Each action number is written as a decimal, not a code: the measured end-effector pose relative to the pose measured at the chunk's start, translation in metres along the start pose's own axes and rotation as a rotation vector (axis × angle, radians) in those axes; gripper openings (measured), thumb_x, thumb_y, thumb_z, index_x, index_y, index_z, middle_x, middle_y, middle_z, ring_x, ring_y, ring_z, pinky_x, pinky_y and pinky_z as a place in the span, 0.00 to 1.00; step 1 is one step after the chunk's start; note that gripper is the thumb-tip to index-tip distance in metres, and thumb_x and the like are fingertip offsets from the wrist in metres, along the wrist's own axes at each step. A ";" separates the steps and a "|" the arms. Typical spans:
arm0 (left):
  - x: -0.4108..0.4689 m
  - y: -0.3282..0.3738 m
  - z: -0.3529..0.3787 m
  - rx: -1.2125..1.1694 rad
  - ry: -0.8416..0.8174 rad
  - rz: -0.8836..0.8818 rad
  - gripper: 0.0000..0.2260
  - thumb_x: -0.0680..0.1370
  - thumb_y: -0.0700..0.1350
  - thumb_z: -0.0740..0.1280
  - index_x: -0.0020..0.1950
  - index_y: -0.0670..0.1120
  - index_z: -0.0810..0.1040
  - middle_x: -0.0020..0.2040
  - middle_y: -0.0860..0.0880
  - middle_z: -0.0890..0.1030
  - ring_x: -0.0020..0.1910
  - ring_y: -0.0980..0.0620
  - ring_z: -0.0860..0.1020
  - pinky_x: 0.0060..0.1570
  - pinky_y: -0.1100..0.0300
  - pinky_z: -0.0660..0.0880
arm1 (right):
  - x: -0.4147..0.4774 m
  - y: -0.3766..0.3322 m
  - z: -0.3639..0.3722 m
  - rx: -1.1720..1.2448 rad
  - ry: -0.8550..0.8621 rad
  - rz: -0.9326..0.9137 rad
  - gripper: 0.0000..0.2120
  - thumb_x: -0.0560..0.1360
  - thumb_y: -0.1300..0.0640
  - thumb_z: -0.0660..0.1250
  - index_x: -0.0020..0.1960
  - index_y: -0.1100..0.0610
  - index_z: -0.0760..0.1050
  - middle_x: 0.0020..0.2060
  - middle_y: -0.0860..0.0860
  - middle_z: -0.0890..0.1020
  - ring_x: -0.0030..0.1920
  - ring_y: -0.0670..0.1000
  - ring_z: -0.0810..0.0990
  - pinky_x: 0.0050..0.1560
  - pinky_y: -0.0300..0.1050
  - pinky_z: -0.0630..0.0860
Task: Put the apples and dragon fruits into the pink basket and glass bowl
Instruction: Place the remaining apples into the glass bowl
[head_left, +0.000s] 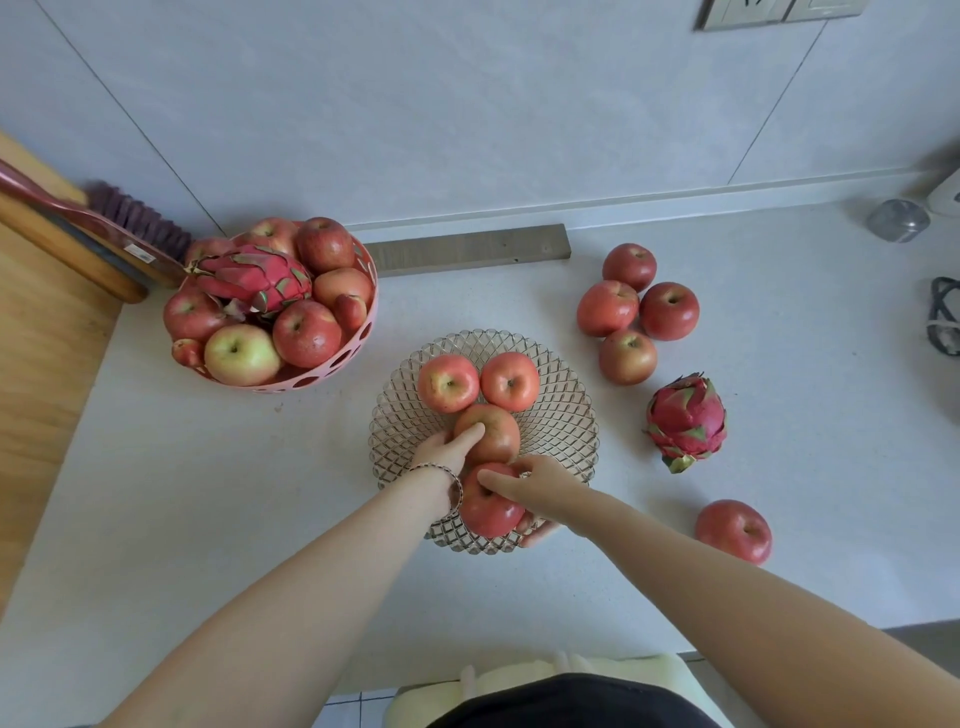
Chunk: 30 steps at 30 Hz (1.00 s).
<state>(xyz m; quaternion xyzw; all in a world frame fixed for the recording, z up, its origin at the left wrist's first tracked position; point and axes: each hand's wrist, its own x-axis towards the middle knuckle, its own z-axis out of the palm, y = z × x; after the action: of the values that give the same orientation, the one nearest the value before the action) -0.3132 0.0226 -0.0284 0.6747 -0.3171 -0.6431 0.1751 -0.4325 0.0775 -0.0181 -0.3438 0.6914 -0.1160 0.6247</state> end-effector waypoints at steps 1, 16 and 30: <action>0.001 0.002 0.002 0.014 0.002 -0.017 0.21 0.74 0.50 0.68 0.64 0.43 0.73 0.60 0.42 0.77 0.59 0.44 0.76 0.61 0.49 0.73 | 0.001 0.000 -0.001 -0.007 -0.011 0.009 0.24 0.71 0.43 0.67 0.60 0.58 0.71 0.42 0.52 0.77 0.31 0.48 0.79 0.36 0.46 0.83; 0.007 0.004 0.002 0.032 0.062 0.032 0.17 0.76 0.44 0.65 0.64 0.45 0.74 0.58 0.43 0.77 0.52 0.47 0.73 0.57 0.53 0.72 | 0.009 0.000 -0.002 0.069 -0.016 0.097 0.28 0.66 0.41 0.72 0.56 0.60 0.73 0.36 0.58 0.78 0.28 0.51 0.80 0.30 0.40 0.81; 0.014 0.012 -0.003 0.244 0.139 0.105 0.20 0.73 0.48 0.69 0.64 0.45 0.73 0.62 0.44 0.77 0.60 0.43 0.74 0.61 0.50 0.71 | 0.010 -0.001 0.017 0.170 0.056 0.029 0.25 0.69 0.42 0.70 0.56 0.59 0.74 0.36 0.55 0.78 0.25 0.50 0.79 0.37 0.43 0.81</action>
<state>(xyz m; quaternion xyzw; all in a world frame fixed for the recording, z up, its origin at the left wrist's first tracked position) -0.3131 0.0044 -0.0307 0.7163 -0.4149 -0.5416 0.1466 -0.4157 0.0746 -0.0286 -0.2764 0.7013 -0.1748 0.6335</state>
